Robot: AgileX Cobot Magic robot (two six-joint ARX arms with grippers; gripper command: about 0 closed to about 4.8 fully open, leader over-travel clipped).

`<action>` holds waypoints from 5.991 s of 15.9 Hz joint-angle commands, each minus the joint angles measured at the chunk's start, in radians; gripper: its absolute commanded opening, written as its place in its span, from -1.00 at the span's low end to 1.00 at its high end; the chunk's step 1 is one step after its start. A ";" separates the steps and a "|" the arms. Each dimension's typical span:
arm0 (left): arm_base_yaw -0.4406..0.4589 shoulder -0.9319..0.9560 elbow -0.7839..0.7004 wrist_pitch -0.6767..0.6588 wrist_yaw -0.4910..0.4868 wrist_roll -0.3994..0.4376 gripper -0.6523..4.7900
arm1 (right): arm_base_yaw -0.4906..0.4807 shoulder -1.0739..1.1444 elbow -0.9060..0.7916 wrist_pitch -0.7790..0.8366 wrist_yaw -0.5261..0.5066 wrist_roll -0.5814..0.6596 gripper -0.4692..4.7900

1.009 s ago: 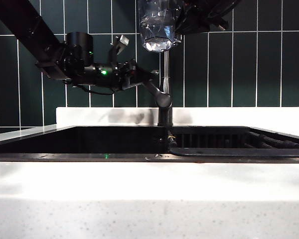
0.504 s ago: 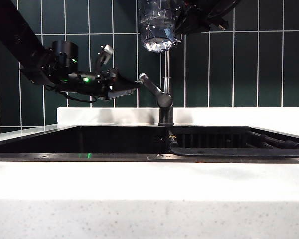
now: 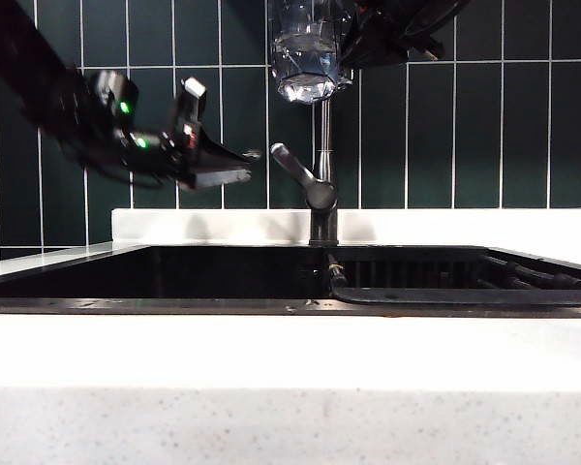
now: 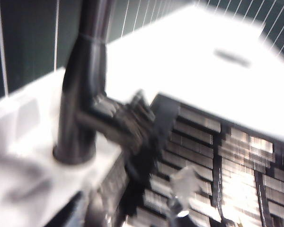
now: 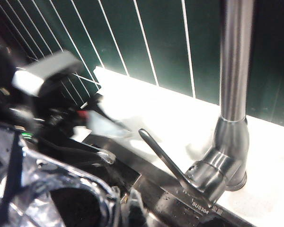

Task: Pick up the mug next to the sink, go to the faucet to get some water, pour the water into the sink, and finally put the mug back to its place.

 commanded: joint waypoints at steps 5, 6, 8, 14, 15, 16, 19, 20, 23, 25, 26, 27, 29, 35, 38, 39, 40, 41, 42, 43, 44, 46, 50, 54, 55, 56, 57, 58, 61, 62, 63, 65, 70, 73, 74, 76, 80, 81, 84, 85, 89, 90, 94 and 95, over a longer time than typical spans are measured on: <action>-0.004 -0.172 0.003 -0.844 -0.032 0.660 -0.58 | 0.002 -0.011 0.006 0.016 -0.073 0.003 -0.85; -0.004 -0.192 0.003 -0.893 -0.032 0.697 -0.70 | 0.002 -0.011 0.006 0.014 -0.073 0.002 -0.85; -0.004 -0.235 0.003 -0.914 -0.032 0.699 -0.78 | 0.002 -0.011 0.006 0.014 -0.076 0.002 -0.85; -0.004 -0.388 -0.050 -0.971 -0.064 0.681 -0.78 | 0.001 -0.011 0.006 -0.011 -0.100 -0.006 -0.85; -0.004 -0.426 -0.082 -0.972 -0.079 0.676 -0.78 | 0.001 -0.011 0.006 -0.013 -0.101 -0.005 -0.85; -0.004 -0.461 -0.109 -0.965 -0.092 0.676 -0.78 | 0.001 -0.011 0.006 -0.014 -0.111 -0.005 -0.85; -0.004 -0.632 -0.285 -0.769 -0.153 0.529 -0.78 | 0.001 -0.011 0.006 -0.020 -0.119 -0.005 -0.85; -0.005 -0.685 -0.352 -0.671 -0.166 0.459 -0.78 | 0.001 -0.011 0.006 -0.024 -0.120 -0.005 -0.85; -0.012 -0.852 -0.594 -0.340 -0.265 0.223 -0.78 | 0.001 -0.011 0.006 -0.028 -0.122 -0.014 -0.85; -0.014 -0.948 -0.774 -0.087 -0.330 0.062 -0.78 | 0.001 -0.011 0.006 -0.028 -0.122 -0.028 -0.85; -0.031 -0.997 -0.878 0.076 -0.349 -0.026 -0.78 | 0.001 -0.011 0.006 -0.030 -0.122 -0.042 -0.85; -0.047 -1.017 -0.924 0.140 -0.391 -0.058 -0.78 | 0.001 -0.011 0.006 -0.036 -0.122 -0.052 -0.85; -0.096 -1.048 -0.983 0.199 -0.462 -0.068 -0.78 | 0.001 -0.011 0.006 -0.085 -0.121 -0.106 -0.85; -0.174 -1.049 -1.075 0.307 -0.513 -0.109 -0.78 | 0.002 -0.051 0.000 -0.169 -0.116 -0.204 -0.85; -0.174 -1.051 -1.080 0.315 -0.480 -0.131 -0.78 | 0.001 -0.117 -0.094 -0.145 -0.109 -0.222 -0.85; -0.174 -1.052 -1.080 0.325 -0.458 -0.152 -0.78 | 0.001 -0.158 -0.164 -0.112 -0.076 -0.222 -0.85; -0.174 -1.055 -1.080 0.325 -0.453 -0.155 -0.78 | 0.001 -0.182 -0.209 -0.080 -0.072 -0.222 -0.85; -0.174 -1.058 -1.080 0.324 -0.434 -0.155 -0.78 | 0.001 -0.204 -0.250 -0.042 -0.068 -0.218 -0.85; -0.174 -1.062 -1.080 0.324 -0.417 -0.159 -0.78 | 0.001 -0.237 -0.311 0.021 -0.055 -0.209 -0.85; -0.174 -1.070 -1.084 0.323 -0.415 -0.163 -0.78 | 0.001 -0.274 -0.395 0.126 -0.039 -0.195 -0.85; -0.174 -1.076 -1.086 0.315 -0.406 -0.163 -0.78 | 0.001 -0.294 -0.450 0.189 -0.018 -0.195 -0.85; -0.174 -1.081 -1.088 0.293 -0.377 -0.166 -0.78 | 0.001 -0.313 -0.520 0.224 0.028 -0.201 -0.85; -0.174 -1.103 -1.102 0.224 -0.338 -0.150 -0.78 | 0.002 -0.313 -0.613 0.272 0.108 -0.305 -0.85; -0.174 -1.167 -1.162 0.216 -0.345 -0.148 -0.78 | 0.003 -0.313 -0.635 0.275 0.206 -0.460 -0.85; -0.174 -1.167 -1.162 0.210 -0.344 -0.149 -0.78 | 0.004 -0.313 -0.635 0.271 0.224 -0.497 -0.85; -0.174 -1.167 -1.162 0.196 -0.330 -0.151 -0.78 | 0.007 -0.313 -0.633 0.256 0.269 -0.588 -0.85; -0.174 -1.167 -1.162 0.190 -0.326 -0.151 -0.78 | 0.008 -0.314 -0.633 0.253 0.291 -0.647 -0.85; -0.174 -1.167 -1.162 0.184 -0.326 -0.151 -0.78 | 0.008 -0.314 -0.633 0.252 0.310 -0.693 -0.85; -0.174 -1.166 -1.162 0.170 -0.328 -0.150 -0.78 | 0.023 -0.317 -0.625 0.249 0.354 -0.784 -0.85; -0.174 -1.165 -1.162 0.162 -0.330 -0.151 -0.78 | 0.053 -0.318 -0.614 0.233 0.404 -0.880 -0.85; -0.174 -1.160 -1.162 0.160 -0.330 -0.151 -0.78 | 0.071 -0.317 -0.601 0.218 0.415 -0.924 -0.85; -0.174 -1.153 -1.162 0.133 -0.330 -0.154 -0.78 | 0.105 -0.317 -0.576 0.209 0.472 -1.009 -0.85; -0.174 -1.153 -1.162 0.099 -0.323 -0.151 -0.78 | 0.119 -0.316 -0.560 0.197 0.543 -1.192 -0.85; -0.174 -1.153 -1.162 0.099 -0.322 -0.151 -0.78 | 0.119 -0.316 -0.560 0.197 0.587 -1.302 -0.85; -0.174 -1.153 -1.162 0.098 -0.322 -0.151 -0.78 | 0.119 -0.316 -0.560 0.196 0.595 -1.331 -0.85; -0.174 -1.153 -1.162 0.087 -0.322 -0.151 -0.78 | 0.119 -0.316 -0.560 0.193 0.618 -1.397 -0.85; -0.174 -1.153 -1.162 0.082 -0.303 -0.154 -0.78 | 0.119 -0.316 -0.560 0.187 0.670 -1.555 -0.85; -0.174 -1.153 -1.162 0.076 -0.303 -0.154 -0.78 | 0.120 -0.316 -0.560 0.189 0.676 -1.600 -0.85; -0.174 -1.153 -1.162 0.076 -0.303 -0.153 -0.78 | 0.121 -0.316 -0.560 0.191 0.707 -1.702 -0.85; -0.174 -1.153 -1.162 0.076 -0.303 -0.153 -0.78 | 0.122 -0.316 -0.560 0.194 0.721 -1.727 -0.85; -0.174 -1.152 -1.162 0.075 -0.302 -0.153 -0.78 | 0.185 -0.316 -0.560 0.244 0.766 -1.853 -0.85; -0.174 -1.152 -1.162 0.075 -0.302 -0.153 -0.78 | 0.202 -0.316 -0.560 0.253 0.766 -1.872 -0.85; -0.174 -1.152 -1.162 0.075 -0.301 -0.154 -0.78 | 0.229 -0.316 -0.560 0.267 0.800 -1.913 -0.85; -0.174 -1.152 -1.162 0.075 -0.302 -0.154 -0.78 | 0.230 -0.316 -0.560 0.276 0.806 -1.916 -0.85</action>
